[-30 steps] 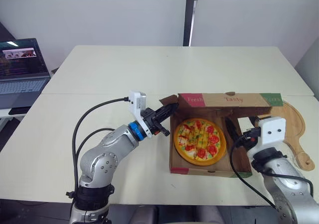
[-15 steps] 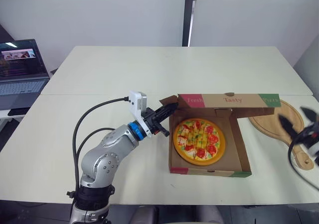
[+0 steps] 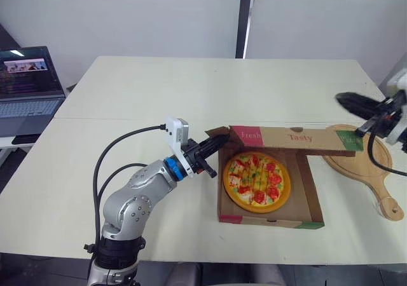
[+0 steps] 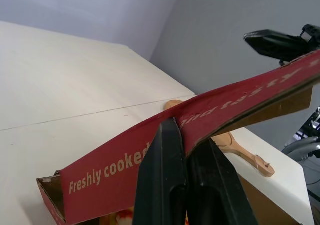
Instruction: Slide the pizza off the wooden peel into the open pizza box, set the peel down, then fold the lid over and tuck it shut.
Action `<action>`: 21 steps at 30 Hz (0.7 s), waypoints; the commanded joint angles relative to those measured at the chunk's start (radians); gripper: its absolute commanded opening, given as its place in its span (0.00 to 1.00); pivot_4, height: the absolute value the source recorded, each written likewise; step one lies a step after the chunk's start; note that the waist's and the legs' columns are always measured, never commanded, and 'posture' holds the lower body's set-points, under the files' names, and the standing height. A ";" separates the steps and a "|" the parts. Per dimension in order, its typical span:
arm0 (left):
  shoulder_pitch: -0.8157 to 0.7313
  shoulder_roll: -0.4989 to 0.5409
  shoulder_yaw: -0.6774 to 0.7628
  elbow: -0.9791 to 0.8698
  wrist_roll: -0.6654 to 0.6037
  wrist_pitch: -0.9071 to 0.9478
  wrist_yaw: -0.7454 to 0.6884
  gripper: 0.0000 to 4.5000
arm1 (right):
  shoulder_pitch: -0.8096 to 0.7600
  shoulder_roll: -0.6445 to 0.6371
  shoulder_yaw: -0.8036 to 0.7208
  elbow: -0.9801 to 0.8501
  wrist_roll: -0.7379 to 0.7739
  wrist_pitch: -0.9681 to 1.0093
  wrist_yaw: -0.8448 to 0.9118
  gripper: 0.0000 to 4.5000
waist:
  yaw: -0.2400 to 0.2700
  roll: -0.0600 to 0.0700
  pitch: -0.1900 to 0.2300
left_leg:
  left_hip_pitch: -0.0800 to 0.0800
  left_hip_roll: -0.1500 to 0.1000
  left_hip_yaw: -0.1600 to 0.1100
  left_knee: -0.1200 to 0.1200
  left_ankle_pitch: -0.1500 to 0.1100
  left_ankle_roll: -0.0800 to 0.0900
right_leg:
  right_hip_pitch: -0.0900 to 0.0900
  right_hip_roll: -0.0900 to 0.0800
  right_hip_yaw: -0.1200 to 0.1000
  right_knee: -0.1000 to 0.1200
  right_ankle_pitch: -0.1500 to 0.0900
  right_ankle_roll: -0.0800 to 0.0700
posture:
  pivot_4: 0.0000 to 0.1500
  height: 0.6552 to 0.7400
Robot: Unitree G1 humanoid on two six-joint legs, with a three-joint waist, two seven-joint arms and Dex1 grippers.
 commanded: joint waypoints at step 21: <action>-0.293 0.445 0.118 0.303 -0.140 0.172 -0.512 0.99 | -0.031 -0.039 0.061 -0.004 -0.019 -0.044 0.105 0.00 | -0.007 0.000 0.016 | -0.001 0.001 0.000 -0.001 0.000 0.000 | -0.003 0.000 -0.001 0.001 0.000 0.000 | 1.00 0.93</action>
